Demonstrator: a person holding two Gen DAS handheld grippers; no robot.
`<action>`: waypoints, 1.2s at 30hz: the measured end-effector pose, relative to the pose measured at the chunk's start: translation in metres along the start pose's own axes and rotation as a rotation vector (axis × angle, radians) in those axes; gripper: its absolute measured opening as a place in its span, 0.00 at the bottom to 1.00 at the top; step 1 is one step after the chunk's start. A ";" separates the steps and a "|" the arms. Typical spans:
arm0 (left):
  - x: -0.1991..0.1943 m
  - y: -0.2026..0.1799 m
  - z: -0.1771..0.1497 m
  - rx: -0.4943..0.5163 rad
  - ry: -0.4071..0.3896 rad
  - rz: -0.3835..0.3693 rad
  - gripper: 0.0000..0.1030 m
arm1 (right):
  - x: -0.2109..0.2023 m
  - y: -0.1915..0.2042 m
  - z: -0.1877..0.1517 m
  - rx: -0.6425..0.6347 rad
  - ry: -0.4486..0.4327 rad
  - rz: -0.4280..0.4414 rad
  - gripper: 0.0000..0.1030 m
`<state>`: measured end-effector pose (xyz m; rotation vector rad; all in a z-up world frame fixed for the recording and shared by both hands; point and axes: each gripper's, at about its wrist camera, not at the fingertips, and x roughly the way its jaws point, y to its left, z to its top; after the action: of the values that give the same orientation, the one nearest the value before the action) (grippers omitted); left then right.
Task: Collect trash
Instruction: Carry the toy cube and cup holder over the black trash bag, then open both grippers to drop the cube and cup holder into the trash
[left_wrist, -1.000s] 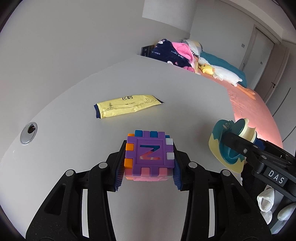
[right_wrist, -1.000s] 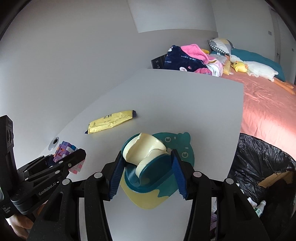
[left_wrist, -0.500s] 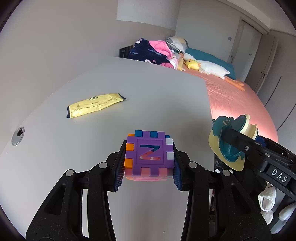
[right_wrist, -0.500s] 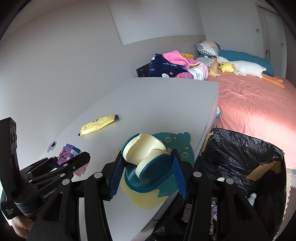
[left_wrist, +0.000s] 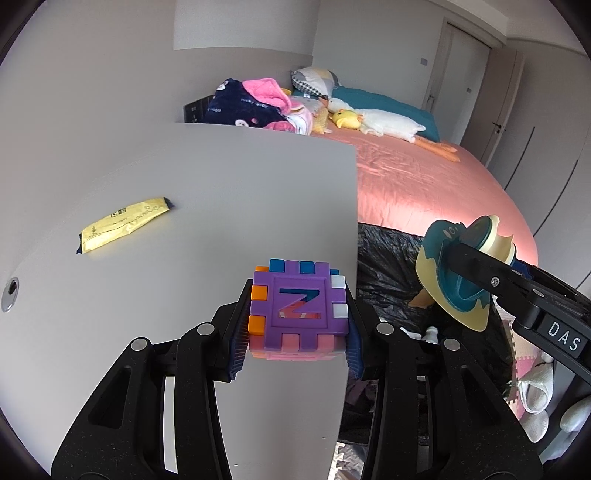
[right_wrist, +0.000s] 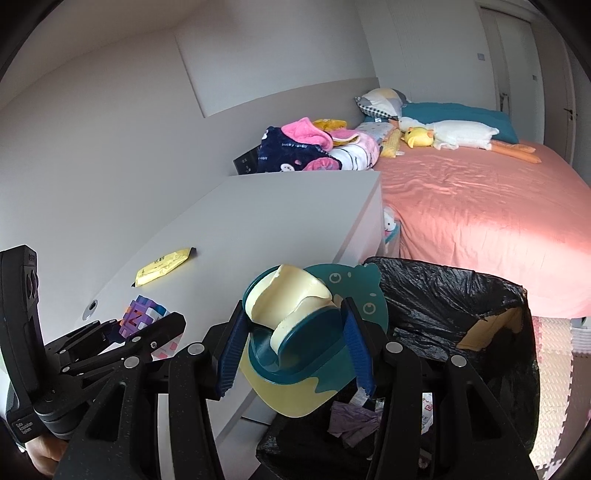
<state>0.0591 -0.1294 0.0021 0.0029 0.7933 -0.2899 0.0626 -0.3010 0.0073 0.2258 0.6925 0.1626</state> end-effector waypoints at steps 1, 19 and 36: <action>0.001 -0.005 0.000 0.005 0.001 -0.005 0.40 | -0.002 -0.005 0.000 0.005 -0.004 -0.006 0.50; 0.025 -0.080 0.009 0.117 0.041 -0.104 0.41 | -0.032 -0.071 0.003 0.100 -0.043 -0.093 0.50; 0.043 -0.119 0.008 0.182 0.080 -0.164 0.41 | -0.048 -0.120 0.001 0.178 -0.055 -0.161 0.50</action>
<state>0.0627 -0.2558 -0.0097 0.1220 0.8458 -0.5195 0.0353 -0.4277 0.0060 0.3427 0.6682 -0.0589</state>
